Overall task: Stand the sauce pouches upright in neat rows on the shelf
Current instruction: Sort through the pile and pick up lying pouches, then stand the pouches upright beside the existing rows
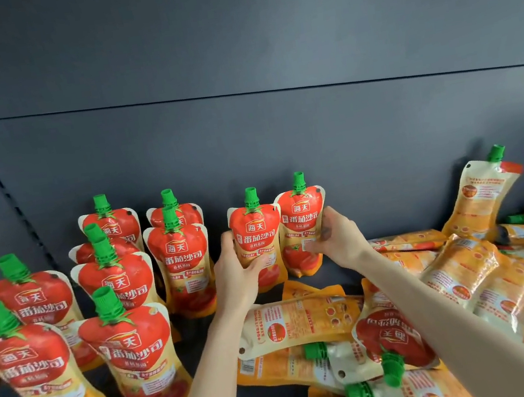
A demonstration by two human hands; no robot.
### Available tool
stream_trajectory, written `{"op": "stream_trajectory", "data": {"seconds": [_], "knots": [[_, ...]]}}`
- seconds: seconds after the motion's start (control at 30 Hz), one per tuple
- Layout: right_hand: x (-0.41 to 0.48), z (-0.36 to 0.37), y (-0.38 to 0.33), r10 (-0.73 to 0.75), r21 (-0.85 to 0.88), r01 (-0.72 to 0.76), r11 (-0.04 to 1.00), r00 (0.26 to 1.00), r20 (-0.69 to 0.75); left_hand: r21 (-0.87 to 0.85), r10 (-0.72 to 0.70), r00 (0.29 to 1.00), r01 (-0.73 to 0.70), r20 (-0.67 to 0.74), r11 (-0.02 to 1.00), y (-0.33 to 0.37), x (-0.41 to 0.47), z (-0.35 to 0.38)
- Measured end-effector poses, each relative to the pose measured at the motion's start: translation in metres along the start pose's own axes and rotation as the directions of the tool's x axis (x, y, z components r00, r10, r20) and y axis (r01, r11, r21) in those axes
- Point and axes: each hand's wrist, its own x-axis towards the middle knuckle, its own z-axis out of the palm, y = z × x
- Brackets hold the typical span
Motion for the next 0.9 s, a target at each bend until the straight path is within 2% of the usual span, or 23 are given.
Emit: {"op": "stream_trajectory", "data": {"seconds": [0.2, 0.43, 0.6, 0.77, 0.9], "knots": [[-0.004, 0.0, -0.003, -0.004, -0.056, 0.004, 0.998, 1.0, 0.009, 0.022, -0.023, 1.0, 0.023, -0.003, 1.0, 0.003, 0.0, -0.002], [-0.014, -0.006, -0.002, 0.02, -0.042, -0.019, 0.999, 1.0, 0.015, 0.024, -0.021, 0.999, 0.022, -0.028, 0.999, 0.006, -0.017, 0.0], [-0.039, -0.019, 0.003, -0.011, -0.037, 0.008, 0.999, 0.997, -0.074, 0.056, 0.086, 0.996, -0.084, -0.022, 0.995, 0.014, -0.044, -0.004], [-0.074, -0.038, 0.014, -0.074, -0.024, 0.073, 0.997, 0.997, -0.031, 0.17, 0.243, 0.97, -0.239, -0.001, 0.956, 0.017, -0.074, 0.0], [-0.107, -0.054, 0.024, -0.102, -0.046, 0.103, 0.994, 0.994, 0.038, 0.321, 0.198, 0.979, -0.203, 0.049, 0.925, 0.015, -0.098, 0.004]]}}
